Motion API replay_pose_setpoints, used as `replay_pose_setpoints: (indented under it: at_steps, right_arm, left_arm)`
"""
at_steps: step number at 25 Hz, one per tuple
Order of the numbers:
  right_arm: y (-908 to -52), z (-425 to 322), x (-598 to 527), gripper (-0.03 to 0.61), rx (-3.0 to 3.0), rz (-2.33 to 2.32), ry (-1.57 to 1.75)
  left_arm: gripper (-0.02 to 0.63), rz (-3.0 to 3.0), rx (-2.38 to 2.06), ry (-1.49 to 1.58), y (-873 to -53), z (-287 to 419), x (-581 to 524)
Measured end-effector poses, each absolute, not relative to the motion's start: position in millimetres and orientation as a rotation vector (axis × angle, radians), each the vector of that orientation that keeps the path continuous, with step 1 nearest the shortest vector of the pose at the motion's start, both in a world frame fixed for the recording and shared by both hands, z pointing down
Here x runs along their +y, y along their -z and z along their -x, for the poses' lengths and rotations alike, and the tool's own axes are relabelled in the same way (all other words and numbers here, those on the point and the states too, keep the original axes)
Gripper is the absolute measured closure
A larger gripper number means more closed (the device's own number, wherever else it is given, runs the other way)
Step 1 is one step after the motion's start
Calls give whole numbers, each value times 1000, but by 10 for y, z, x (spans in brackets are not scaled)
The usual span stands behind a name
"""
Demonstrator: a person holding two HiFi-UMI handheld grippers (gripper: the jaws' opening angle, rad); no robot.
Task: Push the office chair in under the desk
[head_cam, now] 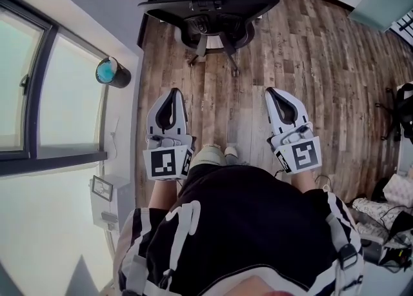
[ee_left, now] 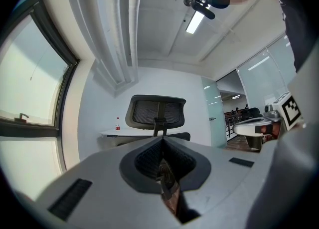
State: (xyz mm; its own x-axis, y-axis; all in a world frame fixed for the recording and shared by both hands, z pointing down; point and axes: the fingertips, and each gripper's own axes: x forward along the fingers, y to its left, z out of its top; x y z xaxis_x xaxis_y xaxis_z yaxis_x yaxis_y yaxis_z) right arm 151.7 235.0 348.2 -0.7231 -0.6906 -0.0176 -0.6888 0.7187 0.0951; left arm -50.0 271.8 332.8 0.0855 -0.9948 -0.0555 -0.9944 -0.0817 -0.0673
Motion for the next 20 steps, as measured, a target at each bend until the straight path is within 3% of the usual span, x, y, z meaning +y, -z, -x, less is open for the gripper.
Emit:
replay_pose_setpoints:
  at_steps: [20]
  right_arm:
    - [-3301,-1457,1629,568,-2852,-1306,176]
  left_arm:
    - [604,2180,2081,-30,-3192,986,2177]
